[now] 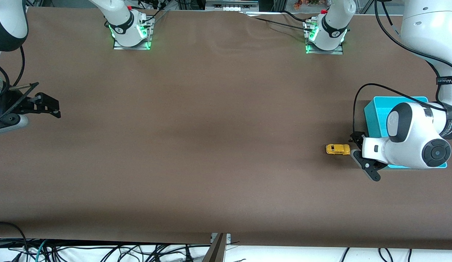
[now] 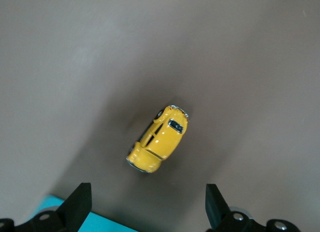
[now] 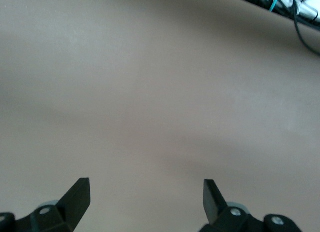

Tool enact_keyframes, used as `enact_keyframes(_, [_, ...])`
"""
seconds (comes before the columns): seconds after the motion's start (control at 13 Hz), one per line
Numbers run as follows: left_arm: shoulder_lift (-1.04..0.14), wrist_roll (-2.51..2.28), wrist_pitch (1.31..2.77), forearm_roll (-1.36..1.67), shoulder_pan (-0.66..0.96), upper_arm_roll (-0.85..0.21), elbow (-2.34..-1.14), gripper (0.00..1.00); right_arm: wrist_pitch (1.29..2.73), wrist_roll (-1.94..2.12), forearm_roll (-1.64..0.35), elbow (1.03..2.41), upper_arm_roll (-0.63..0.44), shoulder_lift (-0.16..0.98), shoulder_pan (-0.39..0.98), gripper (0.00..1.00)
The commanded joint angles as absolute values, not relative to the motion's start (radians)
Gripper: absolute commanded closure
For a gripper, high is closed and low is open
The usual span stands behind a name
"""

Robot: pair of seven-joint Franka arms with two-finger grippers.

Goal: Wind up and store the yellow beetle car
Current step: 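Lower the left gripper onto the car while the right gripper returns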

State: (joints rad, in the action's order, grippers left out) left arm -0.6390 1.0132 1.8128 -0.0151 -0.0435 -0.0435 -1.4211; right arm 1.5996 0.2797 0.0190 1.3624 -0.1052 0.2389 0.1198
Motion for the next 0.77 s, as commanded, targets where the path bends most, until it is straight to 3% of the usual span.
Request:
enact_keyframes(0.0, [-0.670,1.256,1.905,-0.026,-0.054,-0.046,-1.442,0.00,1.611,0.204,0.021,1.447,-0.094,0.166,0.109,0.00])
enact_keyframes(0.69, [-0.635,1.330,2.132,-0.028,-0.057,-0.049,-1.687,0.00,1.609,0.141,0.032,1.483,-0.098,0.169,0.112,0.00])
